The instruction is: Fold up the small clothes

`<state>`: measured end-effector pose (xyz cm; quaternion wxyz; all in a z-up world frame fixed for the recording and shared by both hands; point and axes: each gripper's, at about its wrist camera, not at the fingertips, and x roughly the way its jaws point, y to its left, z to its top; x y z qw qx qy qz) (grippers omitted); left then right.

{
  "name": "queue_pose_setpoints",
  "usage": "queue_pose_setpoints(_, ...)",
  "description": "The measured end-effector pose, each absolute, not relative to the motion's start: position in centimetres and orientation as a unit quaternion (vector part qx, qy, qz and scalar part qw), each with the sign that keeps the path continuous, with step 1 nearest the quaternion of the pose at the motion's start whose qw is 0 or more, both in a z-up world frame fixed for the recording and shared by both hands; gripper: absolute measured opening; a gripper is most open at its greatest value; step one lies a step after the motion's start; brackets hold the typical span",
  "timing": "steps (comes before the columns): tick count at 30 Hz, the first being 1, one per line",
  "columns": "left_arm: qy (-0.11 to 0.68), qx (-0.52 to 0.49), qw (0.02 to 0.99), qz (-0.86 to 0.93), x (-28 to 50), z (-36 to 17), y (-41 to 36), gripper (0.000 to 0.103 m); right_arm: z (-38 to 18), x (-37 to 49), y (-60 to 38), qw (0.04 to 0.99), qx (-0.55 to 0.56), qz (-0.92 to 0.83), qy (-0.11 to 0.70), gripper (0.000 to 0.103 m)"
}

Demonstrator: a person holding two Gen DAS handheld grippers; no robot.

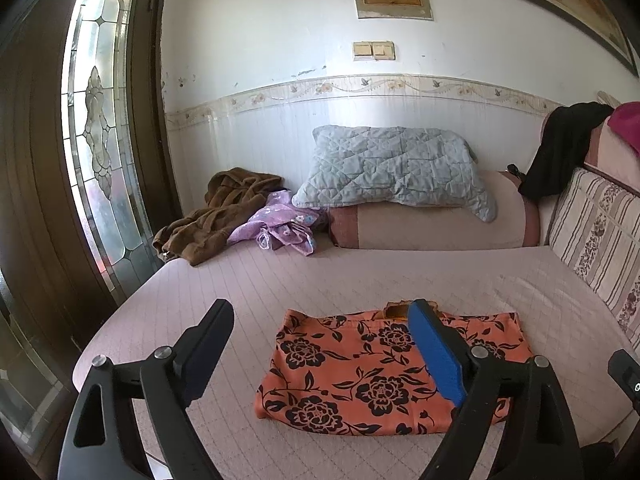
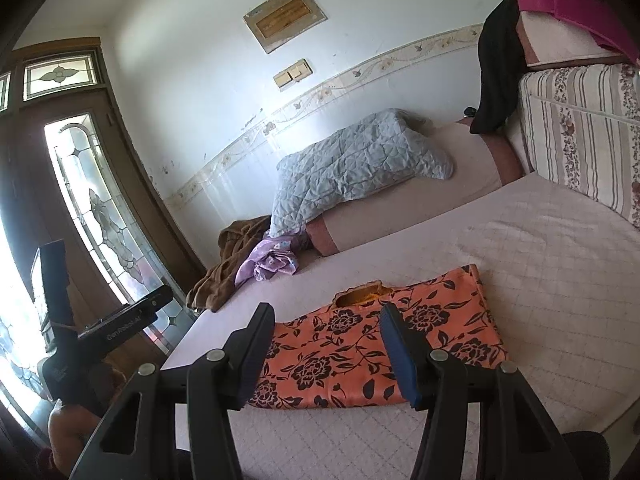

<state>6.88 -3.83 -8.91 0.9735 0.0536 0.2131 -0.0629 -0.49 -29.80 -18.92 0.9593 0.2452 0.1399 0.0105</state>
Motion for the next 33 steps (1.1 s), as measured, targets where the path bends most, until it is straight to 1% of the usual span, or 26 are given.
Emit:
queue_pose_setpoints(9, 0.219, 0.053, 0.972, -0.062, 7.0, -9.5, -3.7, 0.090, -19.3, -0.3, -29.5, 0.957, 0.251, 0.002, 0.147, 0.058)
queue_pose_setpoints(21, 0.242, 0.053, 0.967, -0.064, 9.0, -11.8, -3.5, 0.090, -20.8, 1.0, -28.4, 0.953, 0.250, -0.010, 0.172, 0.058)
queue_pose_setpoints(27, 0.257, 0.058, 0.963, -0.063, 10.4, -13.5, -3.6, 0.090, -22.3, 2.7, -28.1, 0.948, 0.251, -0.015, 0.195, 0.058)
queue_pose_setpoints(33, 0.276, 0.071, 0.956, -0.066, 12.5, -16.1, -4.4, 0.090, -26.0, 5.9, -30.3, 0.925, 0.281, -0.050, 0.250, 0.058)
